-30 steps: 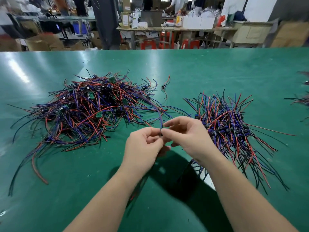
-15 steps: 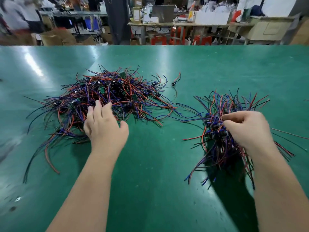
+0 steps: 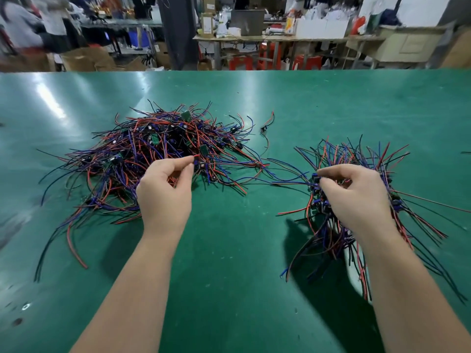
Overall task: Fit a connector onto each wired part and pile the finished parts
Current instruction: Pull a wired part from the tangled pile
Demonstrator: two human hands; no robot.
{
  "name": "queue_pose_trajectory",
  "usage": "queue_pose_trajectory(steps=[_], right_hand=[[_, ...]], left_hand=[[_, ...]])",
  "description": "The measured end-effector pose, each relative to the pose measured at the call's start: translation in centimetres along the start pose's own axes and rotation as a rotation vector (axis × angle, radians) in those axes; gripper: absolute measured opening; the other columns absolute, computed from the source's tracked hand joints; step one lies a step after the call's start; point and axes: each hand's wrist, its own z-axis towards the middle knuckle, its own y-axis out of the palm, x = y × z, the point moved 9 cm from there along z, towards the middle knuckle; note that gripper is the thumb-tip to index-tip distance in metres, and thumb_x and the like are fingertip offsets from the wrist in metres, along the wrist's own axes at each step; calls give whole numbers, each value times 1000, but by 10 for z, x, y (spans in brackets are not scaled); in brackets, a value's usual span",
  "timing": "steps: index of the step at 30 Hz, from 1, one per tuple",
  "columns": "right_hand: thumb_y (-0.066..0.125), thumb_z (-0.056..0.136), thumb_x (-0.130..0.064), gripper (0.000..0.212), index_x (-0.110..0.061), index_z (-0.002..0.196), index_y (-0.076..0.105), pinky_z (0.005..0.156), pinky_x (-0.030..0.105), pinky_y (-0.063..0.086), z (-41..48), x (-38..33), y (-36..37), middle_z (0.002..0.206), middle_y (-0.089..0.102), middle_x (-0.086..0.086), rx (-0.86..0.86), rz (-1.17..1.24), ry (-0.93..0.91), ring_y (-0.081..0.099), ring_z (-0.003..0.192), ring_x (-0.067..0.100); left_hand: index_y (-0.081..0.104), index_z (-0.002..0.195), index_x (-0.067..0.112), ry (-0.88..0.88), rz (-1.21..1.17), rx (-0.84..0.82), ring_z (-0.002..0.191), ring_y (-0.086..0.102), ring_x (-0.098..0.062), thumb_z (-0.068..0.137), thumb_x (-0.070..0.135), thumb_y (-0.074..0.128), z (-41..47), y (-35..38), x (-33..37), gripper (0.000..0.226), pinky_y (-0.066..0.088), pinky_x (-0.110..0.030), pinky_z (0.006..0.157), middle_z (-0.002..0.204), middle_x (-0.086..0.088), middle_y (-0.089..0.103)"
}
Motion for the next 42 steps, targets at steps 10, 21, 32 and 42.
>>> queue_pose_trajectory(steps=[10,21,32,42], right_hand=[[63,73,-30,38,-13,107,60,53,16,46,-54,-31,88,104,69,5,-752,791,307,67,66,12],[57,77,-32,33,-8,99,61,49,20,53,-54,-25,94,87,72,11,-737,1177,603,67,60,13],[79,47,-39,29,-15,60,68,40,16,42,-43,-17,82,62,63,0,-594,855,395,62,53,10],[80,46,-41,35,-13,59,65,40,15,36,-38,-13,85,57,55,1,-526,771,273,46,45,6]], left_hand=[[78,73,26,-751,-1156,-568,58,62,3,67,22,67,-54,73,23,13,52,-32,78,78,11,72],[77,86,14,-327,-1064,-1339,65,62,-9,72,25,81,-105,84,70,19,53,-28,79,84,2,66],[67,86,6,-776,-649,-874,58,67,-14,67,48,65,-90,95,17,46,52,-24,47,73,-6,71],[75,72,10,-773,-745,-960,56,66,-8,67,28,71,-109,105,27,19,52,-16,48,73,-5,72]])
